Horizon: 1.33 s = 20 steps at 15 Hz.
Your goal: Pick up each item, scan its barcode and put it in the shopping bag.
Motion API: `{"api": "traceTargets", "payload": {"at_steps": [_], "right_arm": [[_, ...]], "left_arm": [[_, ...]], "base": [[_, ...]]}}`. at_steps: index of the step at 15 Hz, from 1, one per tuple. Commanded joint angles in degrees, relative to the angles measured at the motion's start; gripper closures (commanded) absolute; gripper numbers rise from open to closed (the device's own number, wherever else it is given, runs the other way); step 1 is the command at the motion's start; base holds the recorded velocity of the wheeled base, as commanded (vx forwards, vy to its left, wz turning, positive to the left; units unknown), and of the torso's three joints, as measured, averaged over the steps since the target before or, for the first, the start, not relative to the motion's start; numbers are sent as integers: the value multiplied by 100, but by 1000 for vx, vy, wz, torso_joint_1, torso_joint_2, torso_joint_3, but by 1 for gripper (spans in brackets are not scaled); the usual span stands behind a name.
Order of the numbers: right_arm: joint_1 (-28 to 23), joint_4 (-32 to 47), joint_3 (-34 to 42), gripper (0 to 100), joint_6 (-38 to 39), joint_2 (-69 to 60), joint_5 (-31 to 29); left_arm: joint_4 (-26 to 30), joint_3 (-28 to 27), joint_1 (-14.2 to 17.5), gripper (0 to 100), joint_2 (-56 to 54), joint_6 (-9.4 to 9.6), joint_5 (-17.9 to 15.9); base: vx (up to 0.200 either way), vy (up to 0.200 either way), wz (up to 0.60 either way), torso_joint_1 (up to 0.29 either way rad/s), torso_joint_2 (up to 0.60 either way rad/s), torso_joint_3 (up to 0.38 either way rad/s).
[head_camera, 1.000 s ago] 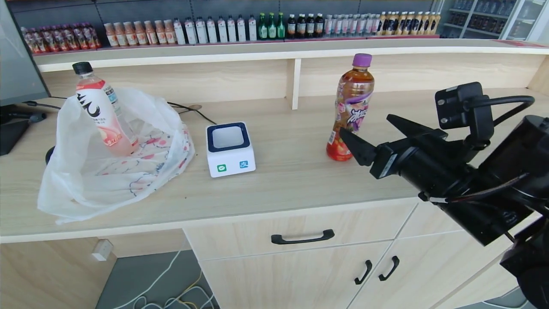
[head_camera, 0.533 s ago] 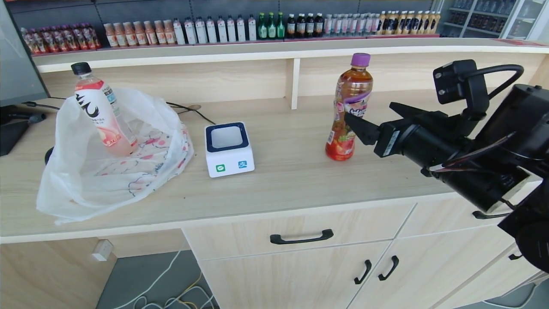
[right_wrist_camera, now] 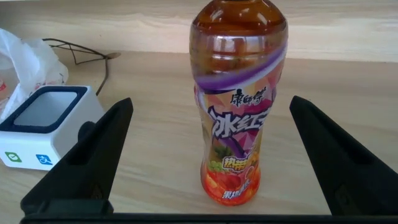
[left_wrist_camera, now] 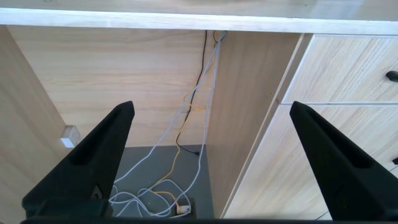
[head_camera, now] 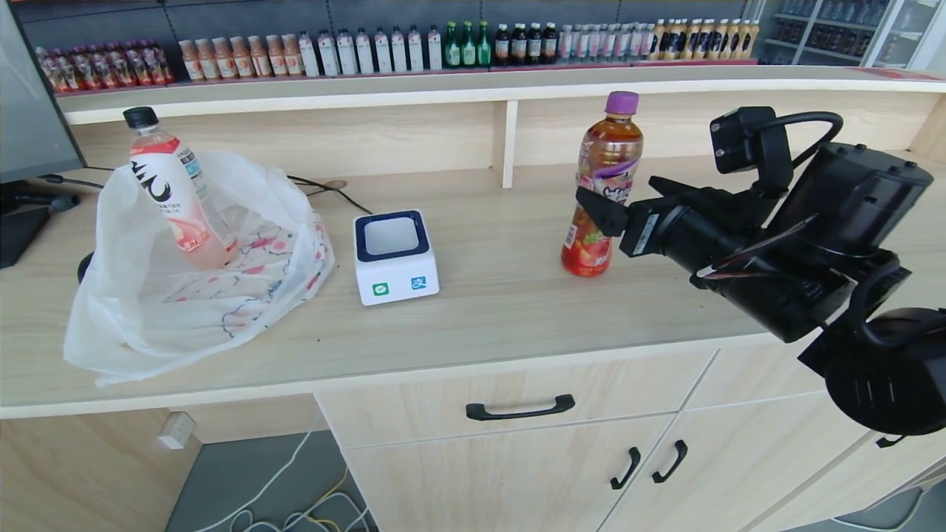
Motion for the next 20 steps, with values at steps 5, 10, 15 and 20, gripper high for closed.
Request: {"api": "traceTargets", "payload": {"at_steps": [5, 10, 15, 20], "right_arm": [[-116, -13, -353, 0, -15, 397, 9], [-116, -13, -362, 0, -41, 503, 18], [-212, -4, -819, 0, -121, 907, -9], [-239, 4, -1223, 0, -182, 1250, -9]], "left_arm": [[-2, 0, 1, 0, -2, -1, 4], [-2, 0, 1, 0, -2, -1, 4], [-2, 0, 1, 0, -2, -1, 4], [-2, 0, 1, 0, -2, -1, 4]], "base": [[0, 0, 0, 0, 0, 0], [0, 0, 0, 0, 0, 0], [0, 0, 0, 0, 0, 0], [0, 0, 0, 0, 0, 0]]}}
